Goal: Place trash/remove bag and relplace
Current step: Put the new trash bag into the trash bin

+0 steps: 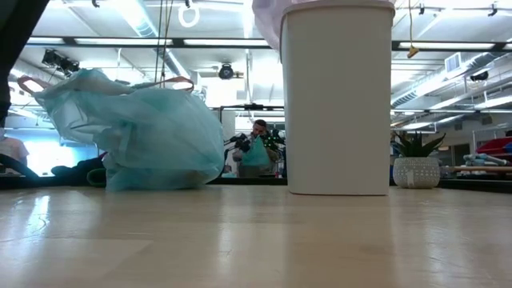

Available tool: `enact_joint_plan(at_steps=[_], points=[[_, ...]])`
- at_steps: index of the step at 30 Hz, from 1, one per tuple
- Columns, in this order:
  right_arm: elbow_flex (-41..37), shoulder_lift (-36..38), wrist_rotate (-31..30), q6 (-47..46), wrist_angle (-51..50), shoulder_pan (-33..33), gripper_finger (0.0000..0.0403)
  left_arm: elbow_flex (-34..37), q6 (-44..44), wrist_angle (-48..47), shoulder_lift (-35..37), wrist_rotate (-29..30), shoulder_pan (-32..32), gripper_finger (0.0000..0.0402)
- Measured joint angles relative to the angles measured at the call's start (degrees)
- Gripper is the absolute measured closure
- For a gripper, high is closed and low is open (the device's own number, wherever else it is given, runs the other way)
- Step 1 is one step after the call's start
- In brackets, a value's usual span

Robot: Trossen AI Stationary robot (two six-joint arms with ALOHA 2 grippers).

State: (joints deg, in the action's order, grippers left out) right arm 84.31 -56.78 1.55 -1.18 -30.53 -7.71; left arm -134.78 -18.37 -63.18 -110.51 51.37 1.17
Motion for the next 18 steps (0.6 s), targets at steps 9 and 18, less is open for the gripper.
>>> enact_joint_plan(at_steps=[9, 18], points=[[0.36, -2.21, -7.47, 6.04, 1.33, 6.21, 0.018, 0.02, 0.0, -0.53, -0.6, -2.24, 0.75, 0.0401], [7.61, -9.84, -17.18, 11.33, -6.37, 7.6, 0.0105, 0.0, 0.05, 0.67, -0.9, -4.32, 0.83, 0.0401]])
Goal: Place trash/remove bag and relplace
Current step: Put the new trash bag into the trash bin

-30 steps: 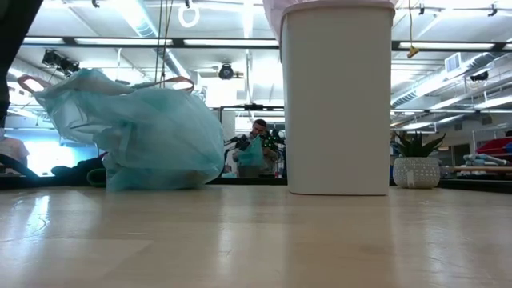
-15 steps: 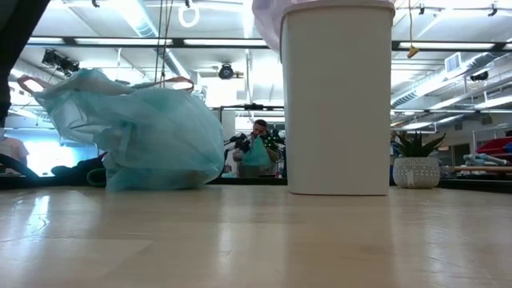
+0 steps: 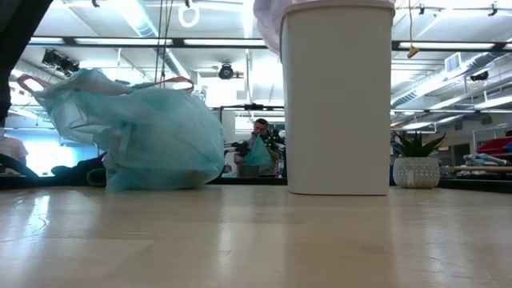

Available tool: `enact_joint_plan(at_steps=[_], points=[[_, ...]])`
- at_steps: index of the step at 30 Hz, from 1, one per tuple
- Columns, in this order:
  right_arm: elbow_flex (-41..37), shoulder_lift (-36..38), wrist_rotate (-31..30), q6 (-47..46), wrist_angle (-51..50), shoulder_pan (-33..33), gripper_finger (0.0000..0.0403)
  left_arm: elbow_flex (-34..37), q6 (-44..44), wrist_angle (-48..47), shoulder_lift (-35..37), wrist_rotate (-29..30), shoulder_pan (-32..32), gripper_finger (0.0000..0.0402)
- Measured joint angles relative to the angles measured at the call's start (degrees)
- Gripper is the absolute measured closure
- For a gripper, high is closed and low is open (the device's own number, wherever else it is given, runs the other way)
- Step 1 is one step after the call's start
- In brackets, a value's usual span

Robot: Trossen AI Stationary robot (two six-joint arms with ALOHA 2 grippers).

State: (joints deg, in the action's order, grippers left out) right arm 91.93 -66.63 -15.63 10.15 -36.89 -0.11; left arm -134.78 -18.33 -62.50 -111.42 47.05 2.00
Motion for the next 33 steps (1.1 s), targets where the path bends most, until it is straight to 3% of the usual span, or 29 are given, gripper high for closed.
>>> enact_joint_plan(at_steps=[5, 9, 12, 15, 18, 27, 33], points=[[6.72, -6.22, -6.99, -2.63, -9.29, -1.34, 0.0131, 0.0, 0.0, 0.05, 0.02, -0.04, -0.26, 0.0398], [13.04, -9.48, -12.3, -6.6, -15.77, -2.4, 0.0179, 0.0, 0.0, -0.12, 0.02, -0.05, -0.92, 0.0398], [17.15, -10.76, -9.97, -7.93, -19.4, -3.55, 0.0238, 0.0, 0.01, -0.23, 0.02, -0.05, -1.05, 0.0397], [18.86, -11.07, -2.37, -9.07, -21.54, -4.77, 0.0301, 0.0, 0.0, -0.21, 0.02, -0.02, -1.01, 0.0397], [18.88, -11.09, 0.78, -9.51, -22.92, -5.28, 0.0342, 0.0, 0.0, -0.08, 0.02, -0.02, -0.98, 0.0397], [18.88, -11.11, 0.41, -10.77, -26.73, -5.9, 0.0333, 0.0, 0.02, 0.22, 0.04, 0.0, -0.98, 0.0396], [18.88, -10.94, 0.18, -14.4, -29.6, -9.19, 0.0396, 0.0, 2.17, 3.25, 0.04, 0.8, -1.55, 0.0396]])
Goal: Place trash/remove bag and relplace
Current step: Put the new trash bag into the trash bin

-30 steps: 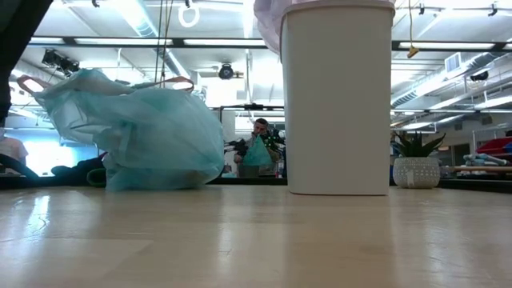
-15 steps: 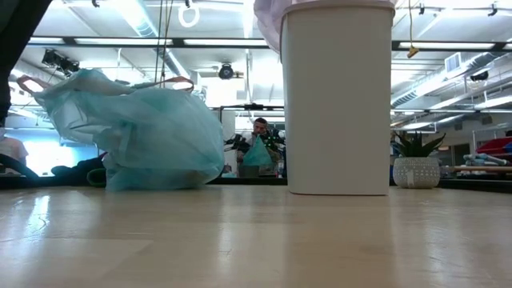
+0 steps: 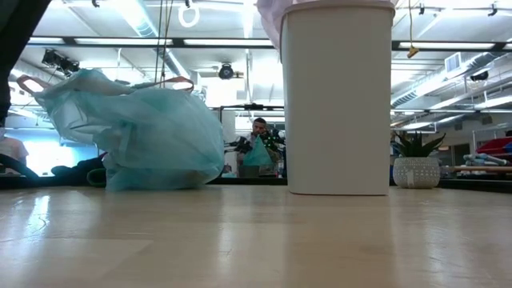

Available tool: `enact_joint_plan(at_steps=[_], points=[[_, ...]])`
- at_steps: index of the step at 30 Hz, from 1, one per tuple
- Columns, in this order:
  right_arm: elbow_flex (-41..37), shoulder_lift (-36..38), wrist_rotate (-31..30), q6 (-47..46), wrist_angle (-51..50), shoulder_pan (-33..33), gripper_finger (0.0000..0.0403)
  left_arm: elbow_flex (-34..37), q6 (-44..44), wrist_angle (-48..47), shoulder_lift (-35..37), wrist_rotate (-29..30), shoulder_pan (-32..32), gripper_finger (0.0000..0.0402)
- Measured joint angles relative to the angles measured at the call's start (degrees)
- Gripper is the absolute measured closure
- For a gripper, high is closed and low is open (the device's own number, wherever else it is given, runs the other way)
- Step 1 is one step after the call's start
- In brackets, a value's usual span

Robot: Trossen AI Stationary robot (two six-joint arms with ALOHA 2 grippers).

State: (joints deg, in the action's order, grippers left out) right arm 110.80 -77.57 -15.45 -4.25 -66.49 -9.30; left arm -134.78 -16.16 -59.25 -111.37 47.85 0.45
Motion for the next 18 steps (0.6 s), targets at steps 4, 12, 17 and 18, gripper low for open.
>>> enact_joint_plan(at_steps=[4, 12, 17, 18], points=[[-0.02, 0.61, -0.4, -3.06, -2.26, -3.15, 0.0402, 0.0, 2.47, 0.11, 0.0, 3.88, -0.15, 0.0396], [-0.23, 0.84, -4.96, -3.05, -9.2, -8.29, 0.0403, 0.02, -4.28, -10.27, -0.82, 3.24, 3.46, 0.0396], [-2.96, 0.97, -6.92, 0.07, -9.42, -11.64, 0.0403, 0.02, -4.48, -11.74, -1.83, 2.87, 4.97, 0.0396], [-3.75, 1.01, -7.15, 0.85, -9.26, -12.38, 0.0403, 0.02, -3.21, -11.81, -2.27, 2.87, 5.54, 0.0396]])
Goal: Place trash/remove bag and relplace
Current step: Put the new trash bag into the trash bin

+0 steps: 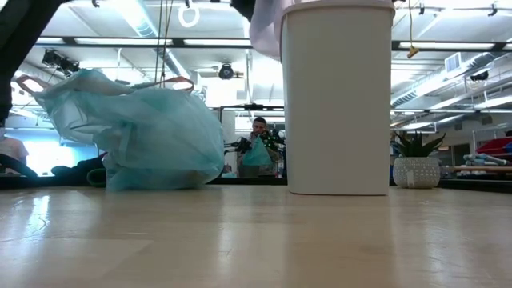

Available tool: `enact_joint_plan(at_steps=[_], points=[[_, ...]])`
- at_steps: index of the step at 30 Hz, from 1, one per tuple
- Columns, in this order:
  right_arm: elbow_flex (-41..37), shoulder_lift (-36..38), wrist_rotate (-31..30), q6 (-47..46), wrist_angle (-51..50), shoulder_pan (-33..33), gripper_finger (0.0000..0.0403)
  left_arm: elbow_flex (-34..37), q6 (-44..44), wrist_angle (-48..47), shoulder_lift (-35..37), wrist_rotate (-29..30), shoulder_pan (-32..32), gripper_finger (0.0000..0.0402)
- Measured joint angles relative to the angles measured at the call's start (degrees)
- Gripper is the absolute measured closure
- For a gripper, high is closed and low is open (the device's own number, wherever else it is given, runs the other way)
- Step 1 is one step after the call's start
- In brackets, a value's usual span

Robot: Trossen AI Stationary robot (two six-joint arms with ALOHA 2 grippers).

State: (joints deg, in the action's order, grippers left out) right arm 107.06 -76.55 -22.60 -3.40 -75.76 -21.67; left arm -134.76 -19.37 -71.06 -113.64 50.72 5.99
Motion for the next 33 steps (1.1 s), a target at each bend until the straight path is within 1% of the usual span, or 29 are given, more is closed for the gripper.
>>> enact_joint_plan(at_steps=[2, 5, 11, 15, 17, 22, 26, 28, 30, 33], points=[[-1.71, -0.08, -0.13, 1.76, 0.67, -1.78, 0.0403, -0.02, 2.1, 0.1, -1.01, -0.3, 1.23, 0.0396], [-5.36, -0.16, 0.93, 3.87, 3.18, -4.53, 0.0403, 0.02, 2.88, 0.7, -2.65, -4.43, 2.83, 0.0396], [-12.55, 0.53, 7.84, 4.71, 6.62, -9.8, 0.0403, 0.02, 2.36, 0.8, -3.79, -13.68, 3.45, 0.0396], [-16.57, 2.66, 11.59, 4.7, 7.5, -12.45, 0.0403, 0.02, 2.31, 0.12, -3.78, -19.1, 2.89, 0.0396], [-18.58, 3.96, 14.41, 4.83, 7.64, -14.22, 0.0403, 0.02, 2.26, -1.3, -3.72, -21.13, 2.87, 0.0396], [-24.37, 7.65, 24.06, 6.93, 9.83, -18.96, 0.0403, 0.02, 2.23, -4.36, -3.72, -22.37, 2.94, 0.0396], [-29.52, 9.87, 32.07, 8.42, 15.53, -22.37, 0.0403, 0.02, 2.85, -3.7, -3.72, -22.53, 2.93, 0.0396], [-30.71, 10.41, 35.5, 8.3, 17.59, -23.41, 0.0403, 0.02, 3.36, -3.27, -3.72, -22.78, 2.99, 0.0396], [-30.67, 10.59, 36.99, 8.18, 18.69, -23.89, 0.0403, -0.05, 3.71, -3.01, -3.5, -23.22, 3.0, 0.0396], [-29.82, 10.58, 37.37, 8.35, 20.61, -23.93, 0.0403, -0.22, 3.73, -2.3, -2.95, -23.25, 3.0, 0.0396]])
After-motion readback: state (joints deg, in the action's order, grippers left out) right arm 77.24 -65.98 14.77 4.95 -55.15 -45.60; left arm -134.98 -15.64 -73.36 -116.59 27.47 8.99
